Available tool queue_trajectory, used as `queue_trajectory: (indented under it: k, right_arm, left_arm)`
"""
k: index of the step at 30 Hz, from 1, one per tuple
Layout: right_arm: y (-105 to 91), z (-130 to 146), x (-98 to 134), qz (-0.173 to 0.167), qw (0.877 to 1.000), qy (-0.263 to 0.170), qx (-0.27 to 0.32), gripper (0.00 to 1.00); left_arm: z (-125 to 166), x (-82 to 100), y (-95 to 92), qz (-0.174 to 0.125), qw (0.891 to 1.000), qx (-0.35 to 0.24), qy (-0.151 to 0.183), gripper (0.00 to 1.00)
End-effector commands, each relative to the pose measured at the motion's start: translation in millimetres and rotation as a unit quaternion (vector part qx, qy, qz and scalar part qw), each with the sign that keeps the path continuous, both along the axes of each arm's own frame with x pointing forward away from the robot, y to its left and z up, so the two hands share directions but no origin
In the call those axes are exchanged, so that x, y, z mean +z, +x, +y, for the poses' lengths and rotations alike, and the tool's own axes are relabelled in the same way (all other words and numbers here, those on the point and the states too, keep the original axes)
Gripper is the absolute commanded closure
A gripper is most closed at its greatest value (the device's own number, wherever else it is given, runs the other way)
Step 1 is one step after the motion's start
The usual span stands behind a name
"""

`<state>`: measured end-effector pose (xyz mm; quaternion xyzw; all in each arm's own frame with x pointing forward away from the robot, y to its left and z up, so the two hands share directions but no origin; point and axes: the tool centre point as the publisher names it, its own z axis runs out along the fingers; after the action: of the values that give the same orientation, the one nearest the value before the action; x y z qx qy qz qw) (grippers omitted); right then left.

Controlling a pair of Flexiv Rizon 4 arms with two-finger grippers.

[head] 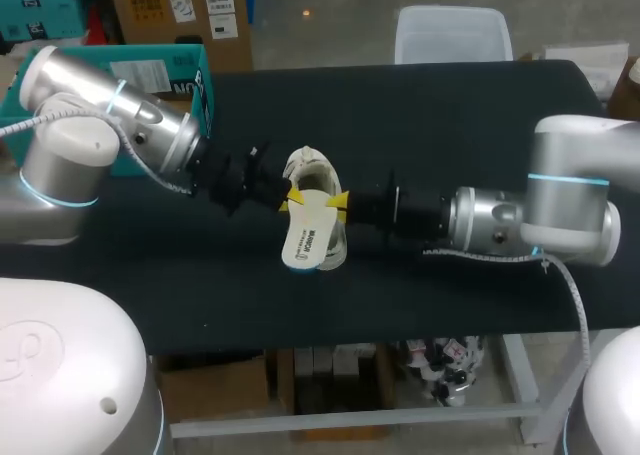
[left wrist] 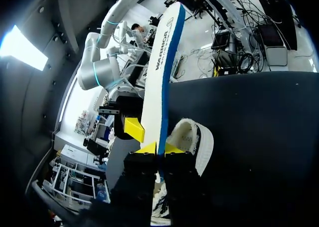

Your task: Open the shoe tongue, take the insole out of the shoe, put the insole back into the shoe, and pack the shoe into the shoebox

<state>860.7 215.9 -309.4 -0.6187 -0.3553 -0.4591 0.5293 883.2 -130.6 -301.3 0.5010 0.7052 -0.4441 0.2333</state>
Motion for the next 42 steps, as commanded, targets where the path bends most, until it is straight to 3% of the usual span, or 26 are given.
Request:
queue_trajectory:
  k: [1,6,27,34,42]
  right_arm:
    - [-2.1,-2.4,-1.1,0.000,1.000,0.003,-0.006,1.00]
    - [-2.2,-3.8,-0.8,-0.001,1.000,0.007,-0.016,1.00]
    - [-2.2,-3.8,-0.8,-0.001,1.000,0.007,-0.016,1.00]
    - [4.4,-0.9,-5.5,0.043,0.998,-0.010,-0.040,1.00]
    - [8.4,-0.7,-8.4,0.052,0.997,-0.022,-0.049,1.00]
  left_arm:
    - [-1.7,-4.0,-0.3,0.001,1.000,-0.002,-0.003,1.00]
    - [-3.5,-9.4,-1.9,0.019,1.000,-0.008,-0.001,1.00]
    - [-3.1,-9.4,-2.7,0.014,1.000,-0.010,0.001,1.00]
    - [-3.4,-21.6,-2.9,0.018,1.000,-0.005,-0.002,1.00]
    - [-7.7,-37.8,9.2,0.022,1.000,-0.004,-0.009,1.00]
